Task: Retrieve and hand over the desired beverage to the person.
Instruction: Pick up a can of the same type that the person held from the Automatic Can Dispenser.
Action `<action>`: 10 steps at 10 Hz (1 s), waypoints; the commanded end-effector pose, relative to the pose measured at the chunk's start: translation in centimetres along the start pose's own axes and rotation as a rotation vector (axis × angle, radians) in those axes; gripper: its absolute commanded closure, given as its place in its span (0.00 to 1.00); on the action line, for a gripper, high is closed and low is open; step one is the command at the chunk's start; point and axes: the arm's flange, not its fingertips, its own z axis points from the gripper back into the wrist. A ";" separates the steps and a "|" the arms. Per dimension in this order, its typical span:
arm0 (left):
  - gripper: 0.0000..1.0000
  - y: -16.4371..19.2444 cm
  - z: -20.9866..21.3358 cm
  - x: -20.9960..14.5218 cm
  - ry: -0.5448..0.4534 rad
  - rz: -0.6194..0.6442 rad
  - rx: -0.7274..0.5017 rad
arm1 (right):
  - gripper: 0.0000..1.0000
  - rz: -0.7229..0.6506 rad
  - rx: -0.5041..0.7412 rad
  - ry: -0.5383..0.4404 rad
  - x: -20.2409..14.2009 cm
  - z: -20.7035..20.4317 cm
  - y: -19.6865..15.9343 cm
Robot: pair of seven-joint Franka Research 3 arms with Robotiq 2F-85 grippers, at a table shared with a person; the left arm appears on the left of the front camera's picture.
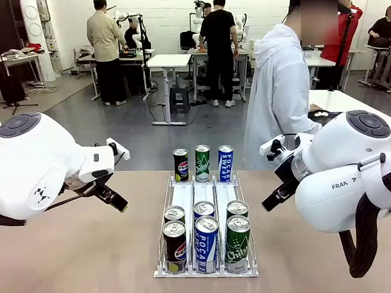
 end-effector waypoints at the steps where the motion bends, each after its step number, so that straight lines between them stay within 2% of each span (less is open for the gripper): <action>1: 0.00 0.0 0.0 0.0 0.000 0.000 0.000 | 0.00 0.000 0.000 0.000 0.0 0.0 0.0; 10: 0.00 0.0 0.0 0.0 0.000 0.000 0.000 | 0.00 0.000 0.000 0.000 0.0 0.0 0.0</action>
